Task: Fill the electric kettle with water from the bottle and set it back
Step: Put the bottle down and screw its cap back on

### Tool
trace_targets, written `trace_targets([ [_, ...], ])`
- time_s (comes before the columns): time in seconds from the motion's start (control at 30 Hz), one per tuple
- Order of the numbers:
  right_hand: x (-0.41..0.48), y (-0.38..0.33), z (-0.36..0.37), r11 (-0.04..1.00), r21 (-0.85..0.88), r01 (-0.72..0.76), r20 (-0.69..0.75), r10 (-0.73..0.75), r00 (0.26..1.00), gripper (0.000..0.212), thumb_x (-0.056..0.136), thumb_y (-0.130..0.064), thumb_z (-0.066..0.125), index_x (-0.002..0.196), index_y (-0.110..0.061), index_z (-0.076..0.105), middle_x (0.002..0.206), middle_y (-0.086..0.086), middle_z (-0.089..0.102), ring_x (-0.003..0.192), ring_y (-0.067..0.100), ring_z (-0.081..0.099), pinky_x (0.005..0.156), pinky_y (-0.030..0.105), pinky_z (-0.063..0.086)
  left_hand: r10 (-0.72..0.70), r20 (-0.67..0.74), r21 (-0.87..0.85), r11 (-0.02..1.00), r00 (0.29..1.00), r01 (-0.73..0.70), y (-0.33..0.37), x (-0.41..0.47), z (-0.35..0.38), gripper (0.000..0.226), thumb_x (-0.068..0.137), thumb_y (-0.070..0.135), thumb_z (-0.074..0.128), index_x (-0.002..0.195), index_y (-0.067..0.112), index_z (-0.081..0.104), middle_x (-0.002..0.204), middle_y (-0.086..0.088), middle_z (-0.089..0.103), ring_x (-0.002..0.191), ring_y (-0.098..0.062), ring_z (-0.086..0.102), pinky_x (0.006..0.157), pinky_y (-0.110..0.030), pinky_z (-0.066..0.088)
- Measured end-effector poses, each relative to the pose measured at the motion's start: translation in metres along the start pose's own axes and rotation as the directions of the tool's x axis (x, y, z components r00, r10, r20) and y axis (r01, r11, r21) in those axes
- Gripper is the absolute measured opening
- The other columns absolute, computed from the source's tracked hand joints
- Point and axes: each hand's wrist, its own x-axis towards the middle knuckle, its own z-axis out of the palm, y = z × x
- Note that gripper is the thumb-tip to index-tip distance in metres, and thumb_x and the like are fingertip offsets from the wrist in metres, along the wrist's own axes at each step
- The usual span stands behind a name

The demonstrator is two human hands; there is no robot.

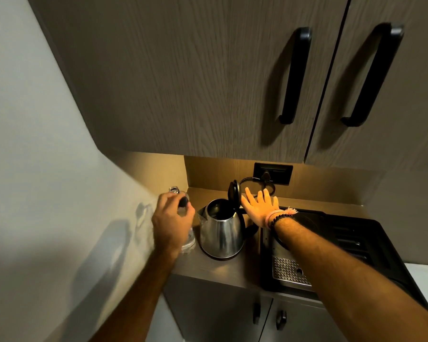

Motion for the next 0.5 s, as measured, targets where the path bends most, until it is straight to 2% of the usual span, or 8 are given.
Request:
trace_targets([
  [0.07, 0.003, 0.003, 0.004, 0.999, 0.031, -0.032, 0.013, 0.032, 0.999, 0.108, 0.063, -0.100, -0.005, 0.156, -0.046, -0.013, 0.172, 0.012, -0.009, 0.156, 0.041, -0.018, 0.117, 0.078, -0.005, -0.057, -0.057, -0.033, 0.998, 0.997, 0.055, 0.003, 0.024, -0.010, 0.028, 0.082, 0.014, 0.078, 0.108, 0.004, 0.074, 0.106, -0.013, 0.070, 0.089, -0.020, 0.067, 0.078, -0.028, 0.057],
  [0.13, 0.010, 0.006, 0.008, 0.997, 0.048, -0.056, 0.027, 0.055, 0.998, 0.106, 0.060, -0.103, -0.007, 0.153, -0.052, -0.016, 0.173, 0.010, -0.009, 0.156, 0.041, -0.017, 0.115, 0.080, -0.005, -0.136, -0.028, -0.048, 0.990, 0.990, 0.134, 0.000, 0.037, -0.014, 0.028, 0.085, 0.019, 0.076, 0.110, 0.007, 0.074, 0.106, -0.011, 0.072, 0.089, -0.021, 0.069, 0.079, -0.034, 0.059],
  [0.2, 0.015, 0.008, 0.010, 0.995, 0.058, -0.077, 0.032, 0.075, 0.997, 0.110, 0.051, -0.107, -0.008, 0.149, -0.057, -0.017, 0.173, 0.008, -0.008, 0.156, 0.043, -0.016, 0.113, 0.082, -0.003, -0.178, 0.016, -0.028, 0.983, 0.984, 0.179, -0.005, 0.041, -0.013, 0.026, 0.087, 0.023, 0.073, 0.109, 0.009, 0.074, 0.104, -0.009, 0.074, 0.087, -0.021, 0.070, 0.079, -0.034, 0.059],
  [0.3, 0.014, 0.007, 0.007, 0.996, 0.060, -0.071, 0.031, 0.069, 0.997, 0.118, 0.048, -0.107, -0.009, 0.152, -0.053, -0.015, 0.173, 0.010, -0.007, 0.156, 0.041, -0.016, 0.114, 0.081, -0.003, -0.163, 0.053, -0.016, 0.986, 0.985, 0.164, -0.008, 0.040, -0.011, 0.026, 0.087, 0.021, 0.074, 0.109, 0.006, 0.075, 0.103, -0.010, 0.076, 0.086, -0.022, 0.071, 0.078, -0.027, 0.053],
  [0.37, 0.011, 0.005, 0.006, 0.998, 0.041, -0.053, 0.023, 0.052, 0.998, 0.120, 0.048, -0.107, -0.010, 0.154, -0.050, -0.014, 0.173, 0.011, -0.007, 0.156, 0.042, -0.017, 0.114, 0.081, -0.002, -0.152, 0.067, -0.011, 0.988, 0.986, 0.154, -0.006, 0.042, -0.011, 0.027, 0.087, 0.021, 0.075, 0.109, 0.005, 0.075, 0.102, -0.011, 0.076, 0.085, -0.022, 0.071, 0.078, -0.028, 0.054],
  [0.5, 0.006, 0.003, 0.004, 0.999, 0.017, -0.036, 0.020, 0.036, 0.999, 0.108, 0.060, -0.097, -0.009, 0.155, -0.047, -0.014, 0.172, 0.012, -0.008, 0.156, 0.041, -0.018, 0.116, 0.079, -0.003, -0.192, 0.104, -0.012, 0.981, 0.976, 0.194, -0.008, 0.050, -0.010, 0.031, 0.082, 0.031, 0.079, 0.102, 0.008, 0.078, 0.097, -0.010, 0.075, 0.082, -0.022, 0.069, 0.074, -0.032, 0.056],
])
